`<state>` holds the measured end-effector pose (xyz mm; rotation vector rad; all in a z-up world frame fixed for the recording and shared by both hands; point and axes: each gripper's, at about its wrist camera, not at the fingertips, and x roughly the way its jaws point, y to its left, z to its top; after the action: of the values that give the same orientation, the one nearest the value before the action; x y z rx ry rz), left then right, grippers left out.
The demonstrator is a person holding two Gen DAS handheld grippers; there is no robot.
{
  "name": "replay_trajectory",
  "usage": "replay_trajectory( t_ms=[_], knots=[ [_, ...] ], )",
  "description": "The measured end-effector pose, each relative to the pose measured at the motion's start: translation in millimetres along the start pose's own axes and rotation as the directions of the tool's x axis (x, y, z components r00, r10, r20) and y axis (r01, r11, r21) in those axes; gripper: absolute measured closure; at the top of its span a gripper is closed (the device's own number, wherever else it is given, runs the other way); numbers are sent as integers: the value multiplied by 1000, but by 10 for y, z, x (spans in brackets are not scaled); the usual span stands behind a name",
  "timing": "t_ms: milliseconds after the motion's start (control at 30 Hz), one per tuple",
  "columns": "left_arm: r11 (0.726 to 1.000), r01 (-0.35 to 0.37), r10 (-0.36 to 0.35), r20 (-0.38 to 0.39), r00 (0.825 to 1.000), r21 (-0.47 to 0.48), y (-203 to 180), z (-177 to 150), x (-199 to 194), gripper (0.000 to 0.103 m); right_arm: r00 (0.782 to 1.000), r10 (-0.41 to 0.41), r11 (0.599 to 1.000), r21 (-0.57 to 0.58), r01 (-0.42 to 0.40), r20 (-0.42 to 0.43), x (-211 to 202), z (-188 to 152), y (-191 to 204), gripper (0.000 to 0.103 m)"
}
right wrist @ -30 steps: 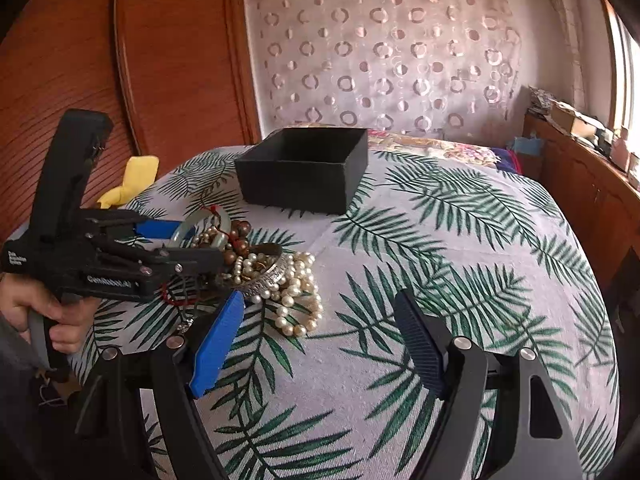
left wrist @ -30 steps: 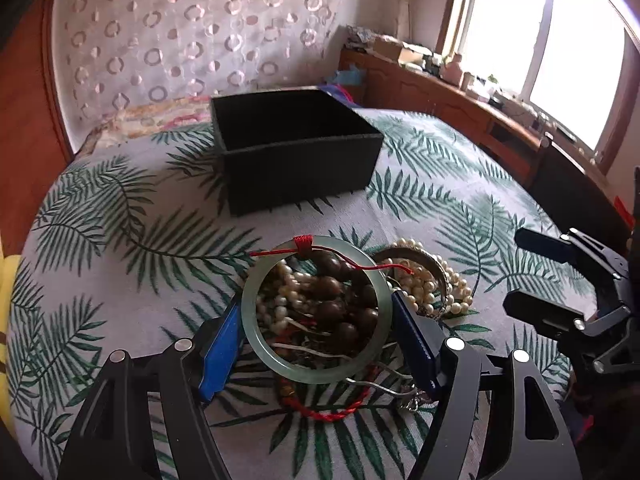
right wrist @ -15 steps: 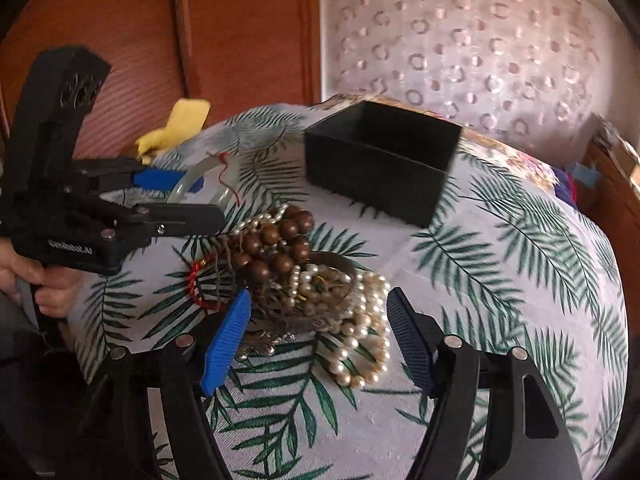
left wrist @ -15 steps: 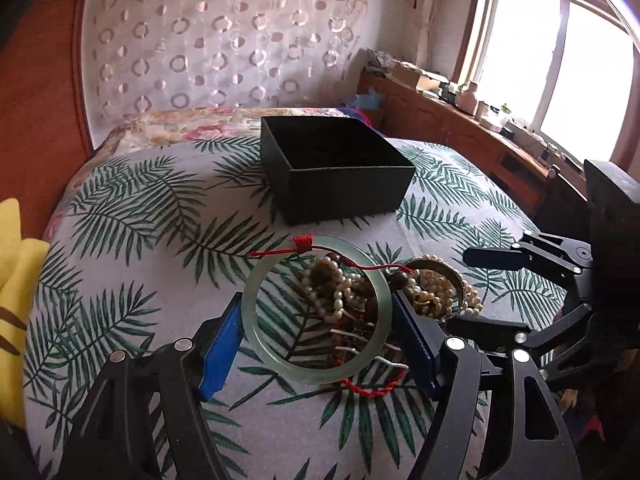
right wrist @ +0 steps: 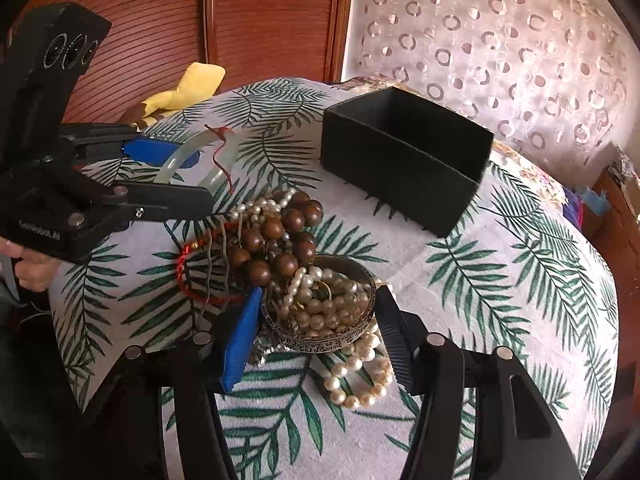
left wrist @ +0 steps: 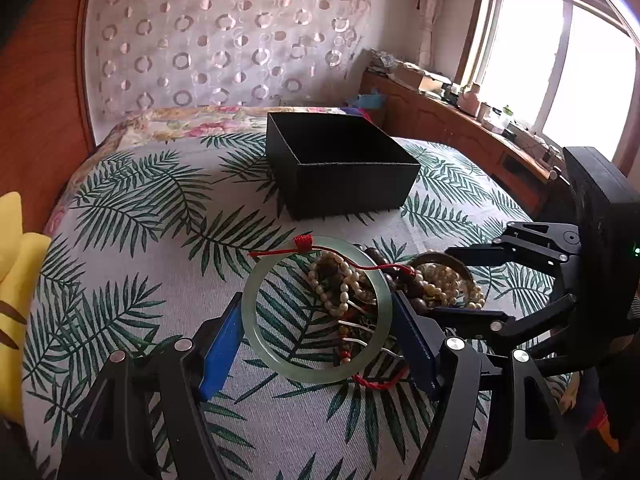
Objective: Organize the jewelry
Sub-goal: 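Carry both bangles into the black box and open both tools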
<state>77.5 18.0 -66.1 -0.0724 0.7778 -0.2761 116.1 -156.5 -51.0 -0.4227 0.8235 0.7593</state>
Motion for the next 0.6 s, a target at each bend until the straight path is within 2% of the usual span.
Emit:
replay_trajectory(
  t_ms=[133,233,400,600],
  knots=[
    [1000,0,0,1,1000,2,0,-6,0,34,1000,-21,1000,10,21,12,-101,-60,-31,43],
    [1000,0,0,0,1000,0,-4,-11,-2,35,997,-73,997,-1,73,39,-200,-52,-31,43],
    [1000,0,0,3,1000,5,-30,2,-22,34,990,-108,994,20,107,96,-344,-27,-114,43],
    [1000,-1,1,23,1000,19,-77,103,-48,35,986,-117,993,44,112,123,-399,50,-236,43]
  ],
)
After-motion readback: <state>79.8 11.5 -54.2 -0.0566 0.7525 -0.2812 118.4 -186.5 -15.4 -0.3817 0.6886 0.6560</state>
